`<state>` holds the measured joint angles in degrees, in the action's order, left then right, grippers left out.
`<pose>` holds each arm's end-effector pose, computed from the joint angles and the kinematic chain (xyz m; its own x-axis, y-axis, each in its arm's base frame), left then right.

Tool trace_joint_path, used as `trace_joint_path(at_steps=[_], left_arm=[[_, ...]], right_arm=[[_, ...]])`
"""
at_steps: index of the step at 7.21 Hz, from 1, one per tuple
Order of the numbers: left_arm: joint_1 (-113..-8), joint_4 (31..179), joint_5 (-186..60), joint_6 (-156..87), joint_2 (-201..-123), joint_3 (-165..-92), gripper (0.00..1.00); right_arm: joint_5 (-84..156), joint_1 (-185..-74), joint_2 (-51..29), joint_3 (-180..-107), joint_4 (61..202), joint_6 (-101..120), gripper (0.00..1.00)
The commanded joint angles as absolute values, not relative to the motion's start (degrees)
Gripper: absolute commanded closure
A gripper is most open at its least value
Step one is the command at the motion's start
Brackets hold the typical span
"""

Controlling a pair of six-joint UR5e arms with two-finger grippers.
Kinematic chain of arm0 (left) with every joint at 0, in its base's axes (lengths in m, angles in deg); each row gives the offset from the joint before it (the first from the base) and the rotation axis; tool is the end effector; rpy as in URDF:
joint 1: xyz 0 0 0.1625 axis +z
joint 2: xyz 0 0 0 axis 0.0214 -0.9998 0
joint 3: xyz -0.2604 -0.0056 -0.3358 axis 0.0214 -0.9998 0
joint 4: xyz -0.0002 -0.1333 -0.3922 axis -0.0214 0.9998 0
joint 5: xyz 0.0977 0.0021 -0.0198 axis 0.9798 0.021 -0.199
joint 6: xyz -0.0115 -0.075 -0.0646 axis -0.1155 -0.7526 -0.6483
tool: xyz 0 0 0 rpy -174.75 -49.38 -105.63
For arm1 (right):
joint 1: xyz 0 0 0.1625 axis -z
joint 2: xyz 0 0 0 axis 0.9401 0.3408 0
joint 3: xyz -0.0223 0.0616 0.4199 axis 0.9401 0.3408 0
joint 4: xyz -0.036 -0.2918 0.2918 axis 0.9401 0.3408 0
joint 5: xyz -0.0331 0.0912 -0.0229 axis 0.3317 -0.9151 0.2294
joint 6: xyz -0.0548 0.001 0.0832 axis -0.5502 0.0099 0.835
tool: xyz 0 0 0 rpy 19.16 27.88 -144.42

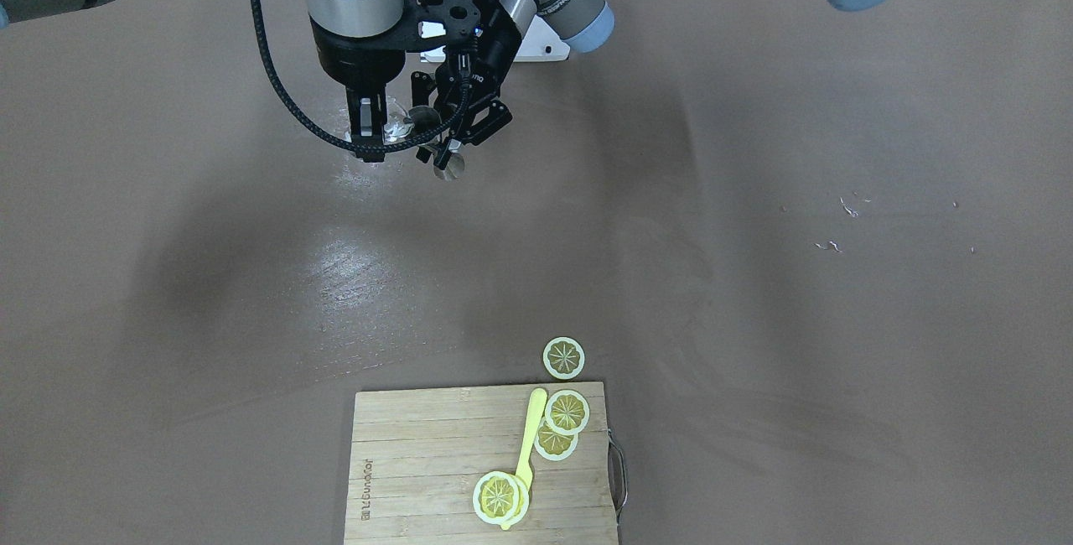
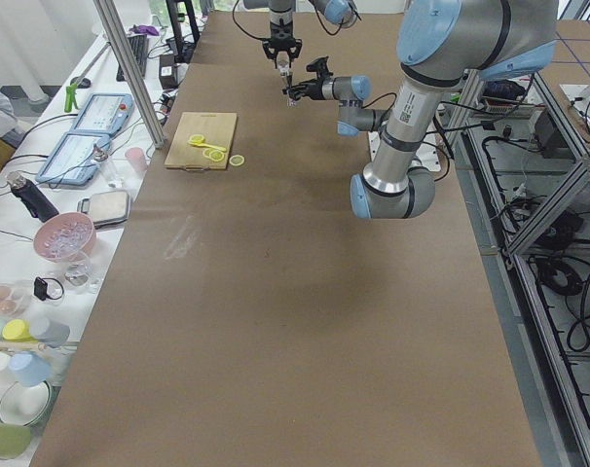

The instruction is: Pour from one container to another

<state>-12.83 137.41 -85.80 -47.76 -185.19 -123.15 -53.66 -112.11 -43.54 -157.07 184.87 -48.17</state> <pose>0.5977 -0.3315 0.1200 0.6785 0.4905 -0.5469 0.5024 0.2334 0.8326 -0.3904 -0.4795 0.0884 -0.0651 -0.9959 -0.0629 0.8041 -0.0897 0.5877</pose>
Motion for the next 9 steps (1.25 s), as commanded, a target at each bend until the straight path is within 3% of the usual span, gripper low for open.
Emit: trace_joint_path(at_steps=[1, 4, 9], left_arm=[[-12.8, 137.4, -85.8, -47.8, -185.2, -123.1, 1.0], [-12.8, 137.4, -85.8, -47.8, -185.2, -123.1, 1.0], [-12.8, 137.4, -85.8, -47.8, -185.2, -123.1, 1.0]], right_arm=[[-53.4, -112.1, -45.4, -155.0, 185.9, -49.3, 1.0], [-53.3, -112.0, -48.1, -151.2, 186.9, -51.7, 1.0], [-50.4, -111.0, -48.1, -152.4, 189.1, -55.6, 1.0]])
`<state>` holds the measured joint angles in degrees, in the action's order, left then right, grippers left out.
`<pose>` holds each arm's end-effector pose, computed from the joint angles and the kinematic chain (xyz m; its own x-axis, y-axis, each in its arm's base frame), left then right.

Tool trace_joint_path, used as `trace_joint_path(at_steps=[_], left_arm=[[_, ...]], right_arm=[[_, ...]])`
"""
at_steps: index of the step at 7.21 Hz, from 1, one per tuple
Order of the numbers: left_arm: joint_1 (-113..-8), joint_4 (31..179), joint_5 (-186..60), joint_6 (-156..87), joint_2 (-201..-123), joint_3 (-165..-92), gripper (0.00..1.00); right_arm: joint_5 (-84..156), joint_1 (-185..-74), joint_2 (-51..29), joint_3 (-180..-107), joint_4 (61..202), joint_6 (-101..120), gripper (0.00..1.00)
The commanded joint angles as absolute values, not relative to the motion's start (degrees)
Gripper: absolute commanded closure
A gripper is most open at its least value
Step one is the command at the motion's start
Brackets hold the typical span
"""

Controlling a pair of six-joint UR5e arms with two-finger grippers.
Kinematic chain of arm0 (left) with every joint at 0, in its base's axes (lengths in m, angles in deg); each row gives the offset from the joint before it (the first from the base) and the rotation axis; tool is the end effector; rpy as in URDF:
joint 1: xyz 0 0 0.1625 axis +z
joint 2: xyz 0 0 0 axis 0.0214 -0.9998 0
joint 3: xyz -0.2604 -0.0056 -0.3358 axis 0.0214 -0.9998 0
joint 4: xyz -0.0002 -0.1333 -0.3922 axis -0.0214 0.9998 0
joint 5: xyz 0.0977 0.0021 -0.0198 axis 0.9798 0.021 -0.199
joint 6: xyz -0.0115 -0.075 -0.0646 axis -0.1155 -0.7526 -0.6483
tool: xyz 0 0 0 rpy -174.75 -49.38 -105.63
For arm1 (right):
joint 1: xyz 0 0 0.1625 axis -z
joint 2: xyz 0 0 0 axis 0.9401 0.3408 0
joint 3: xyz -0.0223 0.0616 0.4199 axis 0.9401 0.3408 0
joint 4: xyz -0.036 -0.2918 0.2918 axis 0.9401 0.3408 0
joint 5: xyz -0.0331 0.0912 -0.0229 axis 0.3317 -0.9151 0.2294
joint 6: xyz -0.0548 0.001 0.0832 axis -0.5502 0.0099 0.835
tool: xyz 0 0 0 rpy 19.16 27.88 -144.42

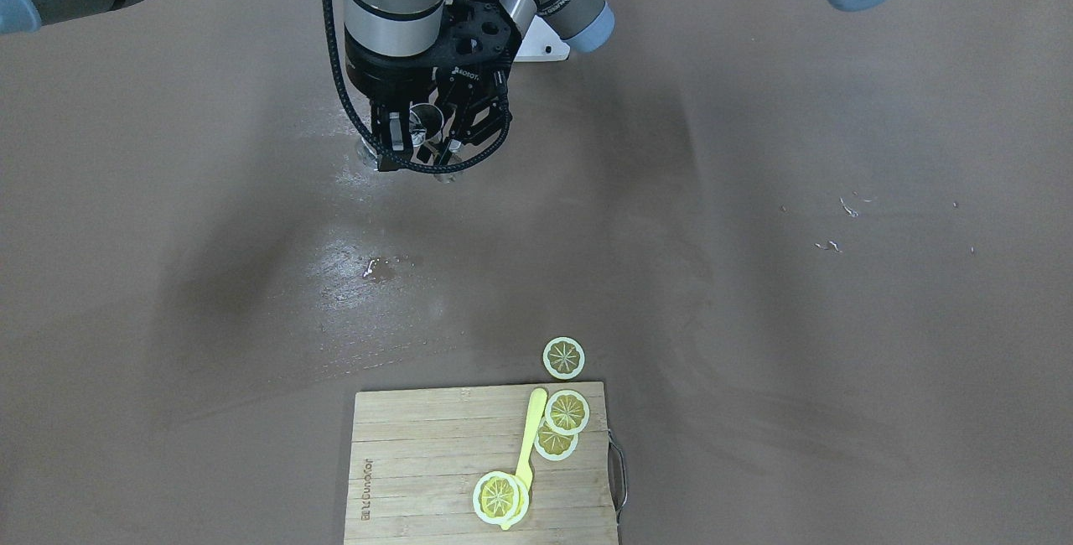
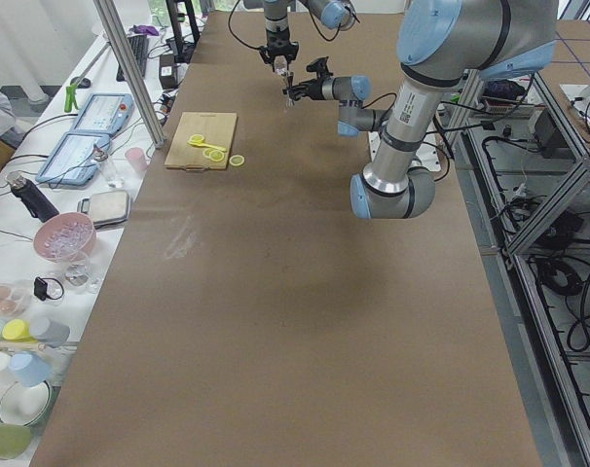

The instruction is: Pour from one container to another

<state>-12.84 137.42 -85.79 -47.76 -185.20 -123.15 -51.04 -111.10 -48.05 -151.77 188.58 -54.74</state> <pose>0.5976 -0.3316 0.1198 0.6785 0.4903 -0.5471 0.5027 0.2332 0.8324 -0.4127 -0.4903 0.0748 -0.1634 -0.9820 -0.0949 0.8387 -0.1889 0.5108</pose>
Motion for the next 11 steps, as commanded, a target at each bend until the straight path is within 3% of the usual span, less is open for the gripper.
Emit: trace_joint_path(at_steps=[1, 11], left_arm=[[-12.8, 137.4, -85.8, -47.8, -185.2, -123.1, 1.0], [-12.8, 137.4, -85.8, -47.7, -185.2, -123.1, 1.0]], right_arm=[[-50.3, -111.0, -48.2, -153.5, 190.3, -55.6, 1.0], [-46.7, -107.3, -49.0, -155.1, 194.8, -56.8, 1.0]])
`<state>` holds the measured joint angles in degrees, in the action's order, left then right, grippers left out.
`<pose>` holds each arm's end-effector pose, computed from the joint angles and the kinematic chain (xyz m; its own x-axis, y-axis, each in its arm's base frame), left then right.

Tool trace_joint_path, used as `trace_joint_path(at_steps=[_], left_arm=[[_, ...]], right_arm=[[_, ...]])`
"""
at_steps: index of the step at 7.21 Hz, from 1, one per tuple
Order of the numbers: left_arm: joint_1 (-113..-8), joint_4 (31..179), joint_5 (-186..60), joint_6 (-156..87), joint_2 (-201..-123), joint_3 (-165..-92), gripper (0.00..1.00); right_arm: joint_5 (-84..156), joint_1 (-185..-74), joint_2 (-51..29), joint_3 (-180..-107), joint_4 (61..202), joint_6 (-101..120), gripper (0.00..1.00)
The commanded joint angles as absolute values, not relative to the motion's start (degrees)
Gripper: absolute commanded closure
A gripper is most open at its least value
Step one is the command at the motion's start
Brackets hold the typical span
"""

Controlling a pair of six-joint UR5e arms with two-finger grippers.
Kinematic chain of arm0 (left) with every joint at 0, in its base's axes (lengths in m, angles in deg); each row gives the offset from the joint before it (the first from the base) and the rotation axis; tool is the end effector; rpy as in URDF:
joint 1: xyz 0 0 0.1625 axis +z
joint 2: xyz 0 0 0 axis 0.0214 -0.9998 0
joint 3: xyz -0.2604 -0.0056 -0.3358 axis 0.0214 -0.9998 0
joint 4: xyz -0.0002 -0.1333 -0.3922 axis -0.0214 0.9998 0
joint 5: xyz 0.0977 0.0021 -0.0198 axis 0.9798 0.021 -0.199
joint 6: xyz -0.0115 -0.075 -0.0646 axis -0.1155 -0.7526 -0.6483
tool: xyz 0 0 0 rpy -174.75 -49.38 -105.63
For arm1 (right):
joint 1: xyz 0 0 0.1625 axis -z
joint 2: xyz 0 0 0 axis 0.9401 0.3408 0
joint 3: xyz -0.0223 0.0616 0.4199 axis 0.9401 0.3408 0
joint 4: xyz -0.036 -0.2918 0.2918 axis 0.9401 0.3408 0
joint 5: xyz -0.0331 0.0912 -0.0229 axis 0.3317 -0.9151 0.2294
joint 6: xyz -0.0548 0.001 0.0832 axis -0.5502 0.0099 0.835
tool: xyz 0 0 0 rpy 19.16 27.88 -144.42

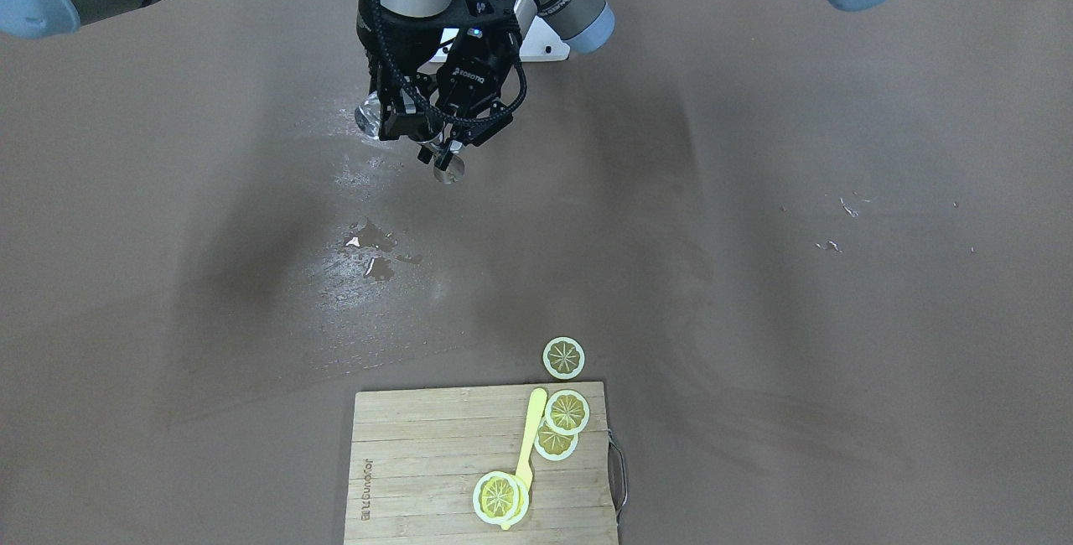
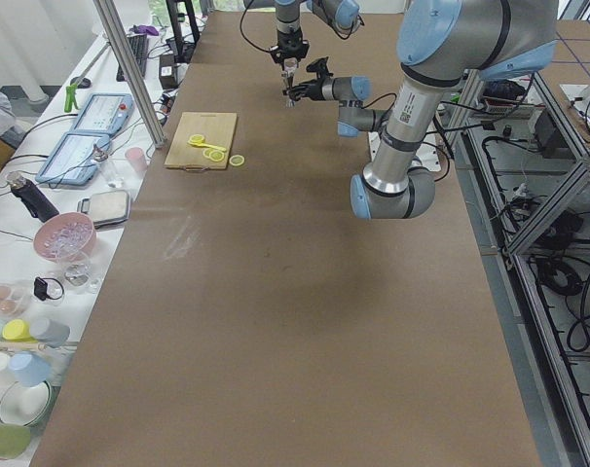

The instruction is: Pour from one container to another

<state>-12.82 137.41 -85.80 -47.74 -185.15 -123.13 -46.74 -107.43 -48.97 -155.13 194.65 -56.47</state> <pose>0.5979 -0.3314 0.1206 0.6791 0.4905 -0.5460 0.5012 0.2335 0.8332 -0.4195 -0.4537 0.0653 -0.2297 -0.9647 -0.1287 0.8573 -0.2632 0.4424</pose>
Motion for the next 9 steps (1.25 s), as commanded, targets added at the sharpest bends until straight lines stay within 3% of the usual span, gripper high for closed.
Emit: trace_joint_path(at_steps=[1, 9], left_arm=[[-12.7, 137.4, -85.8, -47.7, -185.2, -123.1, 1.0], [-12.8, 137.4, -85.8, -47.6, -185.3, -123.2, 1.0]], right_arm=[[-46.7, -107.5, -48.8, -155.1, 194.7, -57.8, 1.0], [-60.2, -117.3, -37.6, -167.5, 190.4, -58.5, 1.0]])
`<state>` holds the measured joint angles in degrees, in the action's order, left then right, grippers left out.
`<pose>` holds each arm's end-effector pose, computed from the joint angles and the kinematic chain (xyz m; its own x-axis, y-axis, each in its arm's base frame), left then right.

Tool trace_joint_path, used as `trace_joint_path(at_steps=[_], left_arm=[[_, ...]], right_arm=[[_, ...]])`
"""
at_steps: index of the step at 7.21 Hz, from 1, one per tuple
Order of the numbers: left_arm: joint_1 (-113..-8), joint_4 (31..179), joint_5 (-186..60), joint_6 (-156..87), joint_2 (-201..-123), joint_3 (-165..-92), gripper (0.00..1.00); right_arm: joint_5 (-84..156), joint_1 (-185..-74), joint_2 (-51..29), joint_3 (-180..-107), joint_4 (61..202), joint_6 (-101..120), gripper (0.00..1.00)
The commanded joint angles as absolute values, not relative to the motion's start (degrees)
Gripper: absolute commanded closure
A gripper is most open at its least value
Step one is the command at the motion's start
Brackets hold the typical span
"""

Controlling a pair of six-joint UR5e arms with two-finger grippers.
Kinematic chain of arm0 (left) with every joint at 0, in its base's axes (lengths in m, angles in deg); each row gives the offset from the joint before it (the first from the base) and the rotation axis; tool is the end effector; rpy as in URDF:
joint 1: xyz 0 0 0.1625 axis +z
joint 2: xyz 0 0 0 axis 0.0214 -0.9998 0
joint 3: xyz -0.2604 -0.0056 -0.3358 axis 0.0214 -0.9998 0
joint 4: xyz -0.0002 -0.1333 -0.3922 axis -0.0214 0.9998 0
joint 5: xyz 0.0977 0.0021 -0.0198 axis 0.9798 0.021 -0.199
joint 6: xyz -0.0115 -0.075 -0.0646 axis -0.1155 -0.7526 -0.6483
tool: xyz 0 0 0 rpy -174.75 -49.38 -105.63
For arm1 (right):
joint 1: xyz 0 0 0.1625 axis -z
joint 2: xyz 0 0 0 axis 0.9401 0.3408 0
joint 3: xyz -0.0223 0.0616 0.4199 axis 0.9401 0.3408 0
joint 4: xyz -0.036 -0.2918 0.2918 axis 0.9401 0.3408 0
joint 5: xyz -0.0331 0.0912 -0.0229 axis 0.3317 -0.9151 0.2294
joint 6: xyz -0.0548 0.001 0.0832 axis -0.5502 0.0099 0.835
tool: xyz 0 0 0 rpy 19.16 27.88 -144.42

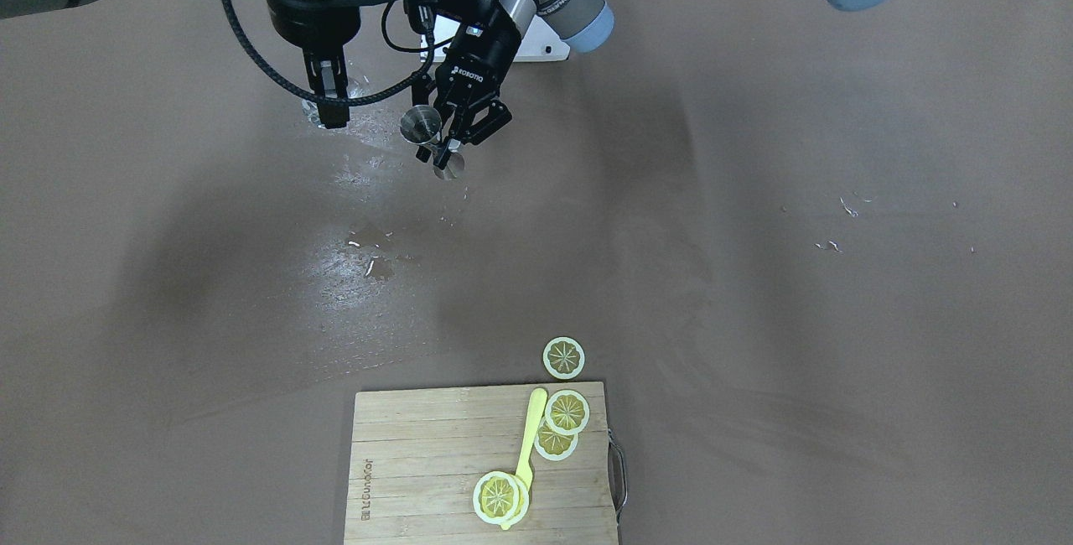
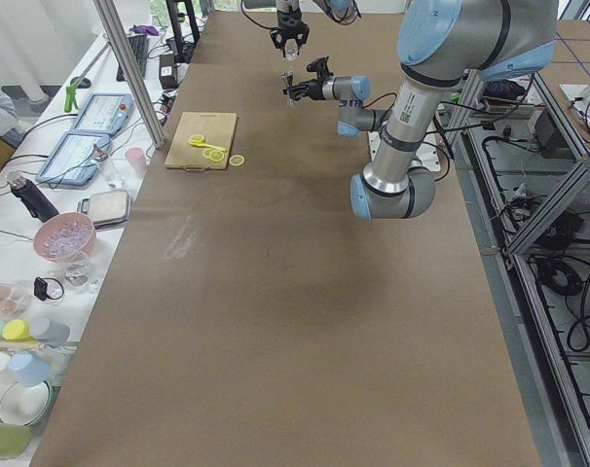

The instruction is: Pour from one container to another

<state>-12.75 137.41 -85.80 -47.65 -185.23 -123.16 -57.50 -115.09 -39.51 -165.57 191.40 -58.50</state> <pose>0.5981 -0.3306 0.1195 0.6783 0.4920 -0.5458 0.5014 0.2330 0.8332 -0.3335 -0.4592 0.1036 -0.1863 -0.9769 -0.1045 0.7758 -0.2115 0.5945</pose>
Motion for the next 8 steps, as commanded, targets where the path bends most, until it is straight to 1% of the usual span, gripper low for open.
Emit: trace_joint_path(at_steps=[1, 3, 6, 8], left_arm=[[-12.8, 137.4, -86.3, -47.5, -185.3, -123.3, 1.0], [-13.2, 137.4, -87.7, -47.4, -185.4, -123.5, 1.0], [-17.8, 137.5, -94.3, -44.8, -185.1, -124.5, 1.0], [-19.0, 137.7, -94.4, -42.0, -182.2, -127.5, 1.0]], right_arm=[[-62.0, -118.8, -35.7, -168.8, 187.8, -58.4, 1.0], [-64.0, -120.6, -32.5, -171.8, 185.2, -58.4, 1.0], [-70.0, -125.3, -24.5, -172.0, 173.4, -58.4, 1.0], [-71.2, -125.7, -18.8, -171.9, 165.5, -58.2, 1.0]])
